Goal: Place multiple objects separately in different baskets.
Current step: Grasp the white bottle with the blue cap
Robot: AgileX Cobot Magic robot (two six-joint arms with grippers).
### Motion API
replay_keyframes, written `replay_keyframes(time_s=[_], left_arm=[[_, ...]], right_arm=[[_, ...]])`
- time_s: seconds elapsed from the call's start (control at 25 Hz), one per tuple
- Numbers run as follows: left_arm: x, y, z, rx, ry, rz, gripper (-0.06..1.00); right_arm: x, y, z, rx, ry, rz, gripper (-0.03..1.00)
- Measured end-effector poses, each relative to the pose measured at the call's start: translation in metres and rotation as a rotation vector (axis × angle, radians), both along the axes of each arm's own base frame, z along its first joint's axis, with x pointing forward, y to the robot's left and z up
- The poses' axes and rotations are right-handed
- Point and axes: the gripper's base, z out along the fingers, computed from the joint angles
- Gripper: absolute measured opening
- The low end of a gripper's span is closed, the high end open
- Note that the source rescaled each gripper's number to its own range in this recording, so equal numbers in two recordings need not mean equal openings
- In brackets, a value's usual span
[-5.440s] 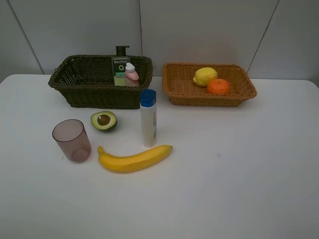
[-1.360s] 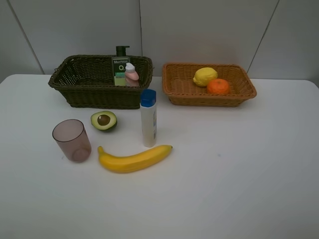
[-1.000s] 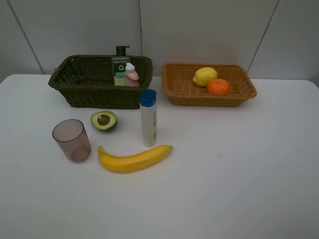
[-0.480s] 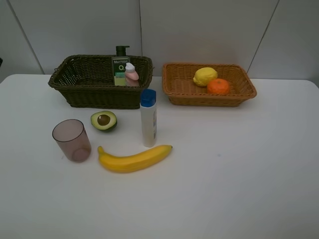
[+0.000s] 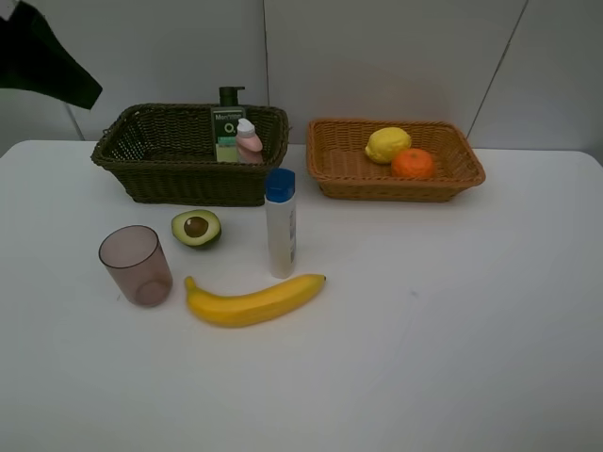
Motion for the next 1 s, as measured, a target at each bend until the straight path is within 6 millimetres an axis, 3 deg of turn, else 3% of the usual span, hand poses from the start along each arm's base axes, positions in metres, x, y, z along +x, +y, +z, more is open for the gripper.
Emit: replay_keyframes(time_s=[0.56, 1.0], left_arm=[[0.050, -0.084, -0.024, -0.019, 0.061, -0.124, 1.00], [0.062, -0.147, -0.044, -0.034, 0.155, -0.021, 1.00]], right_arm=[[0.000, 0.000, 0.000, 0.000, 0.000, 0.000, 1.00], [0.000, 0.000, 0.000, 0.000, 0.000, 0.000, 1.00]])
